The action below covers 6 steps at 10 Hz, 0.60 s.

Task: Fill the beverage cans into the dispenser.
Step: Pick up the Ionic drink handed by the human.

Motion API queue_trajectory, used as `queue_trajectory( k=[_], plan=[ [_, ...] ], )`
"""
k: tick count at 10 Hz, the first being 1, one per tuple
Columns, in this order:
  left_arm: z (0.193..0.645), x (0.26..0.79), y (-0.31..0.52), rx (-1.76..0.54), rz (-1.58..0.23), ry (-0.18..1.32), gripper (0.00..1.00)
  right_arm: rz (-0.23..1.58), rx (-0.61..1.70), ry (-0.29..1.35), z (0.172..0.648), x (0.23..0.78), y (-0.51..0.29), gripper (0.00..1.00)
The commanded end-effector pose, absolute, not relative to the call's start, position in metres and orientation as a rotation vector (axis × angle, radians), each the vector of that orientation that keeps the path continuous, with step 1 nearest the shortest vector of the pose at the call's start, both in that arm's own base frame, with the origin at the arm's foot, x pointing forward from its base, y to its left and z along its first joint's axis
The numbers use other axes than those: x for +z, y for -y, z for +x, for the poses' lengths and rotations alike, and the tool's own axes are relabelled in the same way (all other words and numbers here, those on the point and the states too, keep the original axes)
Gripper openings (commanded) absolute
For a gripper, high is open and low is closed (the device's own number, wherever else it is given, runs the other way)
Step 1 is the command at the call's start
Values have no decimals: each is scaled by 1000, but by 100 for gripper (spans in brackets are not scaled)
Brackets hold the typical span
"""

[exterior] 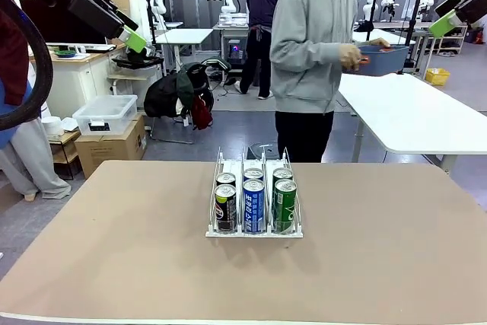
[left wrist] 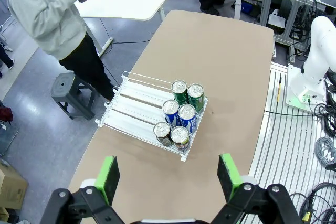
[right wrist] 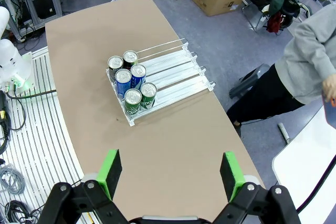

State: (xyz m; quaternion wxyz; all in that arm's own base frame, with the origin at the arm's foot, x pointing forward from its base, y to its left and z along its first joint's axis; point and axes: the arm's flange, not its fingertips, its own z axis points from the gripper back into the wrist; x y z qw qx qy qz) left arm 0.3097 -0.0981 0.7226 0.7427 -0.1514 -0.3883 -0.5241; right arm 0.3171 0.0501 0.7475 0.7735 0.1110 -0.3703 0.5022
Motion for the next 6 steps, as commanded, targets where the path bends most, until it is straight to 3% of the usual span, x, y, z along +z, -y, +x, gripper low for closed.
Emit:
queue_trajectory(
  k=[1,6],
  plan=[
    [311,722,97,-1144,-323,851,100,239,1095,801,318,747,-51,100],
    [311,722,97,-1144,-323,851,100,239,1095,801,318,747,-51,100]
  ],
)
